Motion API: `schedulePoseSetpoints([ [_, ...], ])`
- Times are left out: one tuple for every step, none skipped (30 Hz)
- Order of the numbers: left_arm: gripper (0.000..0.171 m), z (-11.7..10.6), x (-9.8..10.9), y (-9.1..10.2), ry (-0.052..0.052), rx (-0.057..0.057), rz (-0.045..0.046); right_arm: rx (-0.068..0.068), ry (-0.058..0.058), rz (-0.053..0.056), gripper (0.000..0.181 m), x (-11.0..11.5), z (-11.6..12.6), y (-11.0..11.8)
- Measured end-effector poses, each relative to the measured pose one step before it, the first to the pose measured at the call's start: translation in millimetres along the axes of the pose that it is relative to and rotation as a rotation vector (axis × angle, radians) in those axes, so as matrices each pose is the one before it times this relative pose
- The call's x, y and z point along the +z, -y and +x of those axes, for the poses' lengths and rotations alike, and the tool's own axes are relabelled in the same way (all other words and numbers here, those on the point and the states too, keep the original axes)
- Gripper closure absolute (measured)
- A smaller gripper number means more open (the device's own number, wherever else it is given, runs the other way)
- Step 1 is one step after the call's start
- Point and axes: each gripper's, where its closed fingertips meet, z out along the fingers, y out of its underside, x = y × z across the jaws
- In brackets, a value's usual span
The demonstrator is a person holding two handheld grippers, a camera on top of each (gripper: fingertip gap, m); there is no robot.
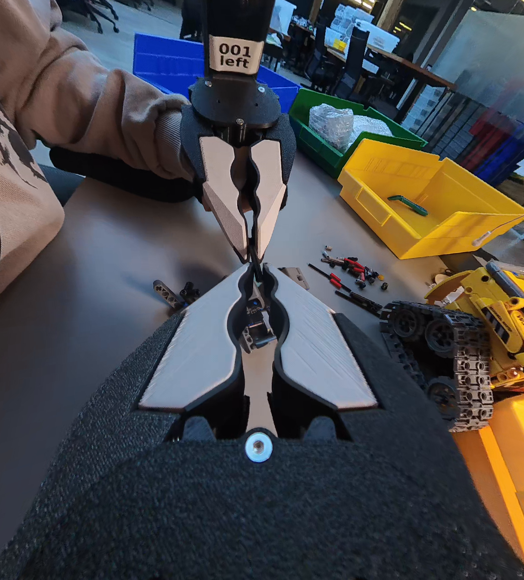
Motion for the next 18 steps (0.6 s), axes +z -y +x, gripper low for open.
schedulePoseSetpoints([
  [0.169, 0.26, -0.49, 1.03, -0.0073, -0.0106, 0.00851, 0.0062, 0.0119, 0.0018, 0.176, -0.23, -1.15, 0.61],
  [0.169, 0.23, -0.39, 1.06, -0.0042, -0.0078, 0.00632, 0.0073, 0.0059, 0.0069, 0.177, -0.48, -0.34, 1.58],
  [0.168, -0.16, -0.72, 2.20, -0.0012, -0.0056, 0.01219, 0.0069, 0.0061, 0.0152, 0.177, -0.73, -0.70, 2.63],
  [0.168, 1.20, -1.27, 3.42, -0.0104, -0.0063, 0.01676, 0.0076, 0.0136, 0.0152, 0.177, -0.98, -1.82, 2.82],
  [0.169, 2.01, -1.13, 3.19, -0.0185, -0.0116, 0.01396, 0.0129, 0.0107, 0.0152, 0.177, -1.03, -0.96, 2.82],
  [0.169, 1.24, -0.89, 3.34, -0.0123, -0.0128, 0.01511, 0.0157, 0.0050, 0.0134, 0.177, -0.94, -0.03, 2.56],
  [0.169, 1.50, -0.74, 3.12, -0.0124, -0.0105, 0.01309, 0.0111, 0.0043, 0.0106, 0.177, -1.00, -0.42, 2.33],
  [0.169, 1.08, -0.27, 2.29, -0.0097, -0.0097, 0.00655, 0.0025, -0.0036, 0.0064, 0.177, -0.81, -0.04, 1.65],
  [0.169, -0.24, -0.17, 1.66, -0.0011, -0.0065, 0.00186, -0.0076, -0.0164, 0.0044, 0.176, -0.84, 1.21, 1.07],
  [0.169, -0.98, -0.36, 1.29, 0.0048, -0.0027, 0.00151, -0.0115, -0.0208, 0.0039, 0.176, -1.51, 1.86, 0.66],
  [0.169, -1.78, -1.09, 1.04, 0.0077, -0.0068, 0.00166, -0.0112, -0.0224, 0.0009, 0.176, -2.11, 2.73, -0.18],
  [0.169, -3.33, -2.36, 1.64, 0.0162, -0.0134, 0.00498, -0.0062, -0.0191, -0.0027, 0.172, -2.59, 3.28, -1.08],
  [0.169, -5.64, -3.80, 2.18, 0.0322, -0.0115, 0.00549, 0.0050, -0.0157, -0.0056, 0.166, -2.40, 3.70, -2.00],
  [0.170, -7.09, -5.81, 2.85, 0.0448, -0.0073, 0.00441, 0.0113, -0.0148, -0.0058, 0.163, -2.17, 4.06, -2.04],
  [0.169, -7.93, -8.08, 4.30, 0.0528, -0.0059, 0.00861, 0.0097, -0.0139, -0.0028, 0.163, -2.05, 3.84, -1.66],
  [0.169, -10.13, -10.51, 5.00, 0.0670, -0.0081, 0.00601, 0.0061, -0.0126, -0.0014, 0.163, -1.70, 3.36, -1.35],
  [0.169, -11.51, -13.29, 5.45, 0.0754, -0.0044, 0.00453, 0.0036, -0.0127, -0.0037, 0.162, -1.35, 2.99, -1.42],
  [0.169, -12.83, -16.24, 5.15, 0.0801, -0.0004, -0.00021, 0.0013, -0.0092, -0.0052, 0.162, -0.85, 2.03, -1.24],
])
